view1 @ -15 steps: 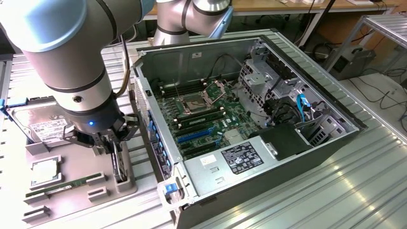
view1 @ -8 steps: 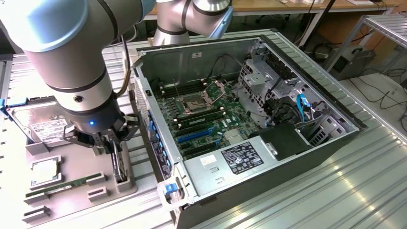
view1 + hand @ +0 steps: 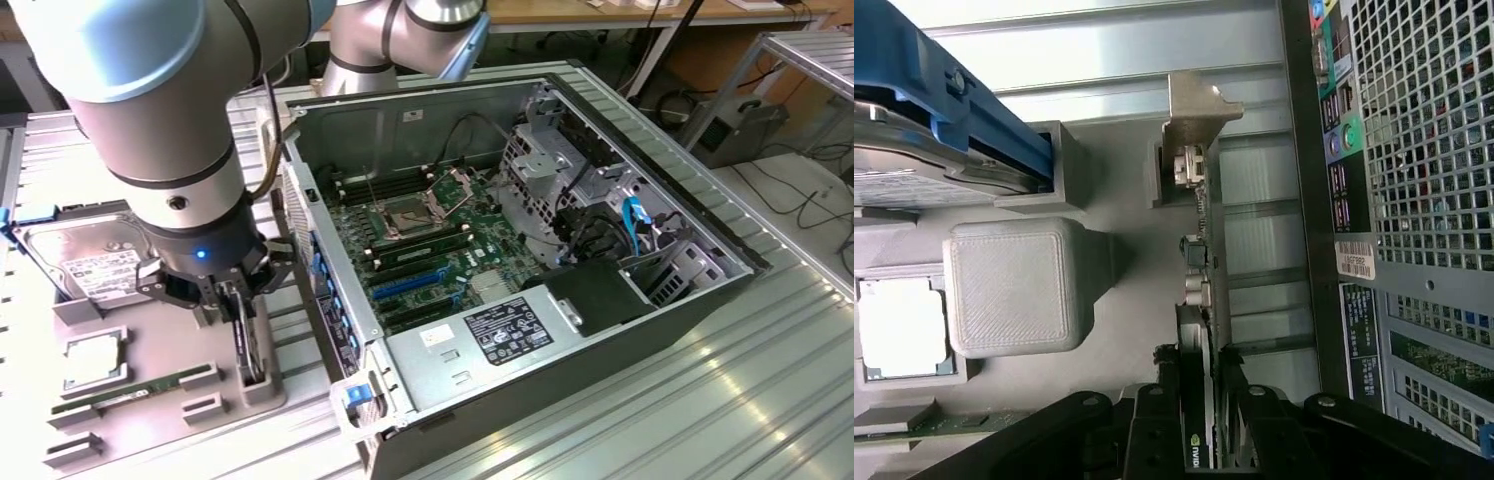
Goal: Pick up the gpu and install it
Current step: 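Pick up the gpu and move the gpu toward the slot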
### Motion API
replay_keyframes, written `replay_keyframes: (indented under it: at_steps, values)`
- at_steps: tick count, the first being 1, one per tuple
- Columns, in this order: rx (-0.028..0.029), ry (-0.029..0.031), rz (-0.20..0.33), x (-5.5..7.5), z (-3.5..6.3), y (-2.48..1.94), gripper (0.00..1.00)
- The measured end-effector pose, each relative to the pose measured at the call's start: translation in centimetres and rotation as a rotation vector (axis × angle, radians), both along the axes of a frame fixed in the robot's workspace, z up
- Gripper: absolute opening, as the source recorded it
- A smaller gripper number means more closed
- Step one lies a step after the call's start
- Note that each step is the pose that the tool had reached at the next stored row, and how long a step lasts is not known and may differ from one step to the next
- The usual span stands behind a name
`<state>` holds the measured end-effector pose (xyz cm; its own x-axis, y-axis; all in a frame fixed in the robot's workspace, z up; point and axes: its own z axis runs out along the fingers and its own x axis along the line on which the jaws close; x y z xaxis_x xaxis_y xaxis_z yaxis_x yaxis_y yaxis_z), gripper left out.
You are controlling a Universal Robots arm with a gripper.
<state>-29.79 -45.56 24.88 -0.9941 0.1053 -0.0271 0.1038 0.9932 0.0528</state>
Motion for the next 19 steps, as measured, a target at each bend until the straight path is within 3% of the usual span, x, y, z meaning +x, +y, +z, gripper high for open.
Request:
replay_keyframes:
  at_steps: [6, 13, 19]
  values:
    - [0.0000, 0.0147, 0.029, 0.4, 0.27, 0.00, 0.26]
    - [0.0002, 0.0241, 0.080, 0.7, 0.61, 0.00, 0.26]
    - [0.0003, 0.0285, 0.093, 0.8, 1.51, 0.00, 0.26]
